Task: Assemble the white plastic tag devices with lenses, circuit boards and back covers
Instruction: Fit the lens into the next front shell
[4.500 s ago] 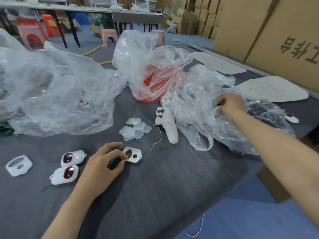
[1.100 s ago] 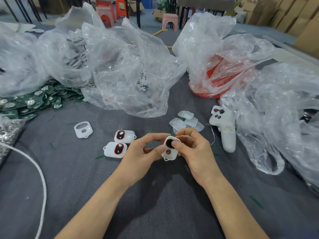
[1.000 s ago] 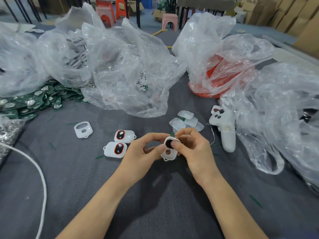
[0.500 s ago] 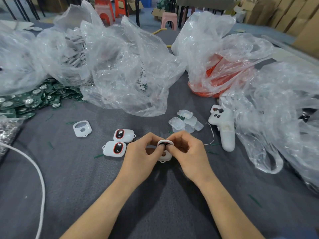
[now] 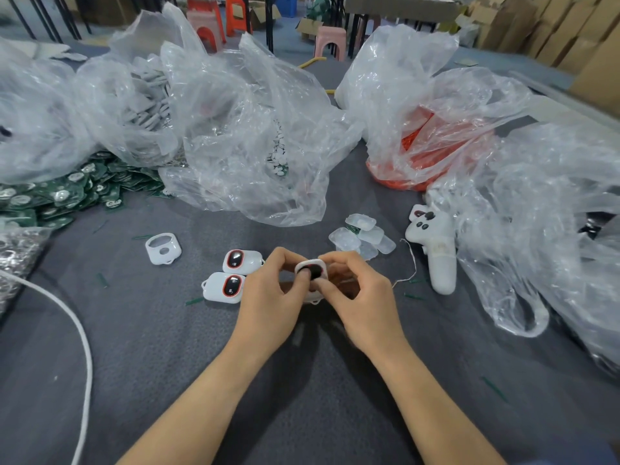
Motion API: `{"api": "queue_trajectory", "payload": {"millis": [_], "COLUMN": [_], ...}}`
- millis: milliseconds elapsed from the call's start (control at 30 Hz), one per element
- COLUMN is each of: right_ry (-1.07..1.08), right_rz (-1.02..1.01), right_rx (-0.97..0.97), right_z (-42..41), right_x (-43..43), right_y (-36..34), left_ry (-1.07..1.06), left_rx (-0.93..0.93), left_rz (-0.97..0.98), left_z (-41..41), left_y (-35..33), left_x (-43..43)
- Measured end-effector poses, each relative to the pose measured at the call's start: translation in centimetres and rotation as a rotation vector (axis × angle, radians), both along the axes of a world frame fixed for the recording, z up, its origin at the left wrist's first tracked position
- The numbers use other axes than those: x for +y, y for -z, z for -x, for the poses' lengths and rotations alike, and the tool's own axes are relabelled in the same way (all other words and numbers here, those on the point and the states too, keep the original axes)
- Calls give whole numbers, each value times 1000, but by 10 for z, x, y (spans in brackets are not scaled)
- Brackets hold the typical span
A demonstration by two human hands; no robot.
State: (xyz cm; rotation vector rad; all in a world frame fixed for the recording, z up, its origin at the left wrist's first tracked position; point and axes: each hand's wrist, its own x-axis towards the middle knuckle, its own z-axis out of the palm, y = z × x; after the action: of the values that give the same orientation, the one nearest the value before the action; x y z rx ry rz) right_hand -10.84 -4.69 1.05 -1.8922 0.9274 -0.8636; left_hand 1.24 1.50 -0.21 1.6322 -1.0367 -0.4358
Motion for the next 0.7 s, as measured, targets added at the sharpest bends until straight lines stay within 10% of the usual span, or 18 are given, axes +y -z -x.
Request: {"api": "queue_trajectory", "payload": {"millis": [433,700], "right_ry": [-13,-164], "right_rz": [161,248], "right_rx": [132,123], "right_z": [-2,-93], "right_x": [-3,-51], "right_y": [-1,-62], "left_ry": [-92,-197], "left_rx": [-538,-494], "left_rz": [-295,-413], "left_z": [-7,-10], "left_y": [0,6], "left_x": [3,-4]}}
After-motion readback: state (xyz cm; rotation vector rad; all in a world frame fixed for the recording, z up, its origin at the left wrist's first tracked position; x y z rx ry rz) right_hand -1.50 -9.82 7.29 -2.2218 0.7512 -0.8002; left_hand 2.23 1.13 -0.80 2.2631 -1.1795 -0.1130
